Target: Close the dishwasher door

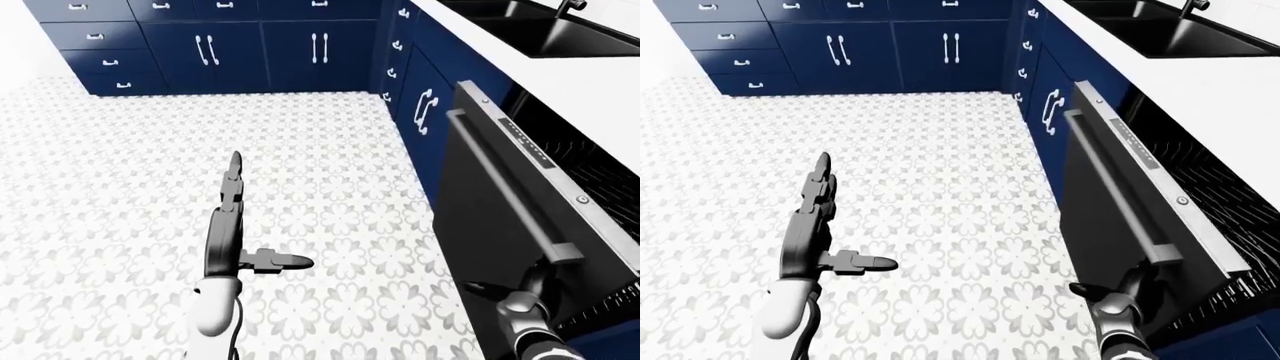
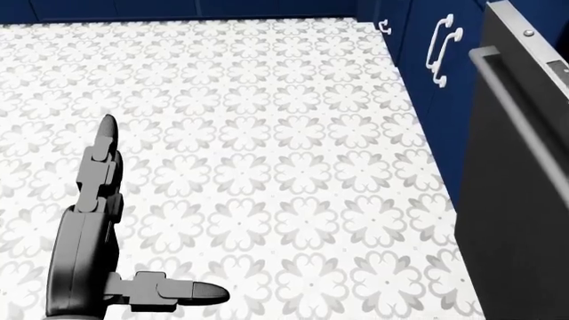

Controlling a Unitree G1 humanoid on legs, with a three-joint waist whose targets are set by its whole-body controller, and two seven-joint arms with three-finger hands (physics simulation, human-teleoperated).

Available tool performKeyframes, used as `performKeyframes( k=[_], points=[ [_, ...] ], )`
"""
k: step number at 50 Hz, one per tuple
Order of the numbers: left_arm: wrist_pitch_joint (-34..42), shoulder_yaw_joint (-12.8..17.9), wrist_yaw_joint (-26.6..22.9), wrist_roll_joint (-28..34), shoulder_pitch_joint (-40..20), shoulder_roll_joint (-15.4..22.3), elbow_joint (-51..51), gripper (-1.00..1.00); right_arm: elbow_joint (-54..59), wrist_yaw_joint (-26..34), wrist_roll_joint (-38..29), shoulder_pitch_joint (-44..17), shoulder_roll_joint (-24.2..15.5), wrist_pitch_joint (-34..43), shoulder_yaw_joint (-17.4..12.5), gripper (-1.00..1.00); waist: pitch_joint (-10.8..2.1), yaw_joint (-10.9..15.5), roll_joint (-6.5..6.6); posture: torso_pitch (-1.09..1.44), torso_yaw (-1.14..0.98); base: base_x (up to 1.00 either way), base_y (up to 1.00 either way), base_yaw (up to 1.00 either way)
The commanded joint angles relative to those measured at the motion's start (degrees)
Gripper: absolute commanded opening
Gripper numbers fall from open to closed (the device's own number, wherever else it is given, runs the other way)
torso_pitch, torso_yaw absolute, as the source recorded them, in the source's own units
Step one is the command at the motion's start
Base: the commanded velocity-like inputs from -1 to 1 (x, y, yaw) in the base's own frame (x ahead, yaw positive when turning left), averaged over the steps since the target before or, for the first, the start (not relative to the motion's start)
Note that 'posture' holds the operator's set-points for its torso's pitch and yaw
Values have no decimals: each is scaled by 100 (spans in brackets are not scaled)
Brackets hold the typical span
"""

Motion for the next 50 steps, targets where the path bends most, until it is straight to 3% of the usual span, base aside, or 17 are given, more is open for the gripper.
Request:
performKeyframes(
  k=[1, 50],
  points=[
    [-155, -22, 25, 17, -100, -2, -244, 100, -308, -440, -24, -196, -376, -198, -97, 100, -145, -43, -118, 0, 0, 0, 0, 0],
    [-98, -92, 45, 57, -117, -20, -300, 100, -663, -39, -264, -631, -1410, 689, -214, 100, -117, -51, -59, 0, 0, 0, 0, 0]
  ],
)
